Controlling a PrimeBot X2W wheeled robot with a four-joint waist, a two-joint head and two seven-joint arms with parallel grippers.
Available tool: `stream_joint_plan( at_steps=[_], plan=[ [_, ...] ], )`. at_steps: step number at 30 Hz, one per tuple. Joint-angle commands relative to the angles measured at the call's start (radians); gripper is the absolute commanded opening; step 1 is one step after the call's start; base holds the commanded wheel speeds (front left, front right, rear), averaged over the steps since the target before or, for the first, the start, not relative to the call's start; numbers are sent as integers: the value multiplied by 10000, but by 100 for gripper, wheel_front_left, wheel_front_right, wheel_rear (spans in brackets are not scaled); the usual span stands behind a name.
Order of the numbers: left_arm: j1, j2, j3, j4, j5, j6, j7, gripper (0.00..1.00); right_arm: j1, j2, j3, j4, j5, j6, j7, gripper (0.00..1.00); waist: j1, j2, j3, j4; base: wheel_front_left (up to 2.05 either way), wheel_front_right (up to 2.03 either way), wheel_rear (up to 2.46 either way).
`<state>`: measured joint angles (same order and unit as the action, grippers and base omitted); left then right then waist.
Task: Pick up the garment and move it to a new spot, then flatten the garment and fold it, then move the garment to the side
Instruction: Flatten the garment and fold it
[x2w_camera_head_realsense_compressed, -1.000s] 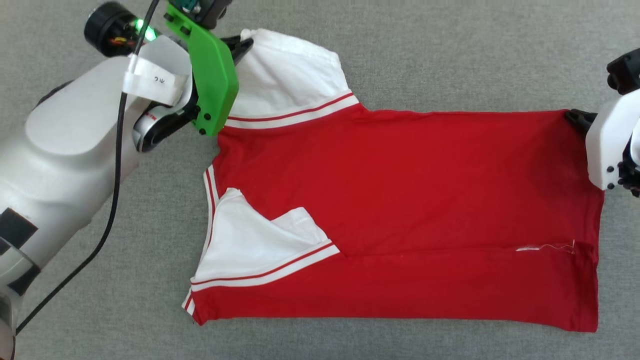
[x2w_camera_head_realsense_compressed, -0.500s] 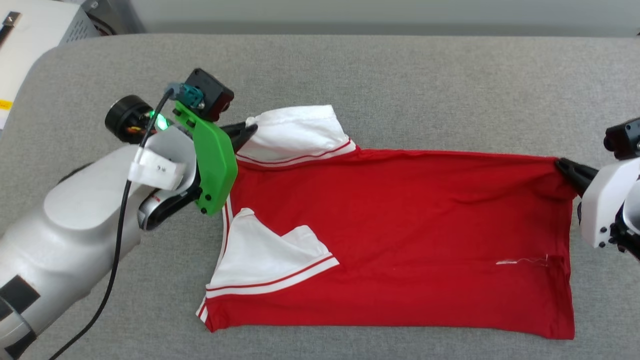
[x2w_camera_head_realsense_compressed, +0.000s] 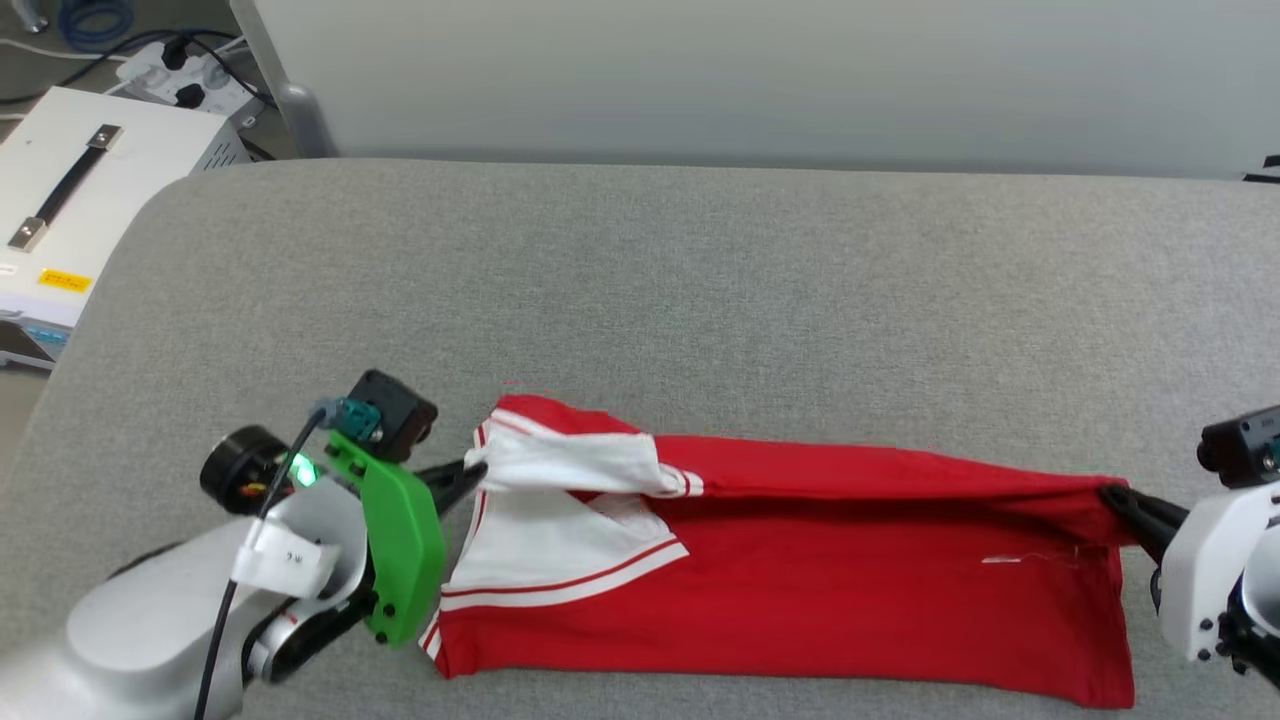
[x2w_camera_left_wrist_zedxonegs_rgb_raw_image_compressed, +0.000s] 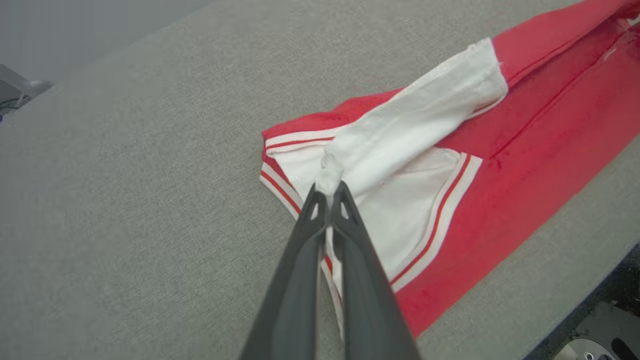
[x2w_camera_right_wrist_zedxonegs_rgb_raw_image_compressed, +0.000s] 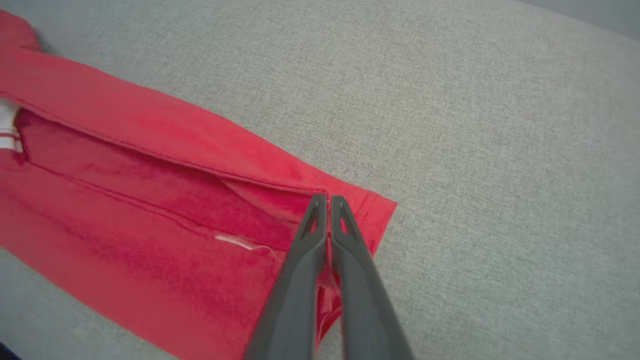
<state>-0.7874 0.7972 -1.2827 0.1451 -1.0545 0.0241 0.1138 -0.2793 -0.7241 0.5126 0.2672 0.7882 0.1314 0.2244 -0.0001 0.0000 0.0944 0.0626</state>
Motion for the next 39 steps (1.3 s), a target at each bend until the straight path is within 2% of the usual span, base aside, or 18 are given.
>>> stream_joint_plan(
  at_steps=[1, 7, 13, 14, 15, 16, 17, 18, 21, 23, 28, 34, 39],
  plan=[
    [381, 142, 29, -144, -69, 130, -57, 0, 349, 36, -157, -113, 44, -7, 45, 0, 1, 0, -188, 74, 0, 0, 0],
    [1481, 174, 27, -438, -205, 404, -173, 0, 1534, 271, -688, -486, -46, -7, 375, 0, 1, 0, -179, 124, 0, 0, 0],
    [2151, -253, 26, 164, -81, 416, -320, 0, 2076, 727, -1123, -426, -407, -7, 680, 0, 1, 0, 40, 72, 0, 0, 0],
    [2219, -384, 26, 339, -79, 419, -407, 8, 2108, 877, -1217, -331, -462, -7, 675, 0, 1, 0, 64, 73, 0, 0, 0],
    [2241, -471, 26, 473, -50, 437, -453, 34, 2128, 977, -1258, -252, -543, -7, 677, 0, 1, 0, 73, 73, 0, 0, 0],
    [2256, -553, 26, 625, 44, 455, -470, 100, 2146, 1082, -1287, -182, -648, -7, 668, 15, 1, 0, 79, 72, 0, 0, 0],
    [2263, -612, 29, 719, 115, 474, -550, 100, 2157, 1177, -1341, -112, -682, -7, 653, 38, 1, 0, 79, 73, 0, 0, 0],
    [2292, -679, 72, 819, 120, 509, -699, 100, 2159, 1284, -1412, -65, -704, -7, 599, 100, 1, 0, 66, 72, 0, 0, 0],
    [2366, -761, 207, 984, 204, 638, -1189, 100, 2128, 1364, -1714, -102, -960, -7, 220, 100, 1, 0, -49, 42, 0, 0, 0],
    [2420, -742, 368, 1007, 329, 889, -1662, 100, 2175, 1390, -1935, -296, -1038, -7, 45, 100, 1, 0, -164, 10, 0, 0, 0],
    [2658, -763, 1093, 805, 578, 1944, -3199, 100, 2392, 1320, -2718, -1174, -1073, -7, -2, 100, 1, 0, -401, -28, 0, 0, 0],
    [3126, -876, 2132, 389, 1198, 3200, -3730, 100, 2553, 976, -3448, -1991, -922, -7, 781, 100, 1, 0, -471, 17, 0, 0, 0],
    [3899, -1245, 3732, -311, 2440, 3802, -3751, 100, 2727, 739, -3785, -1950, -119, -7, 2047, 100, 1, 0, -382, 159, 0, 0, 0]
  ],
)
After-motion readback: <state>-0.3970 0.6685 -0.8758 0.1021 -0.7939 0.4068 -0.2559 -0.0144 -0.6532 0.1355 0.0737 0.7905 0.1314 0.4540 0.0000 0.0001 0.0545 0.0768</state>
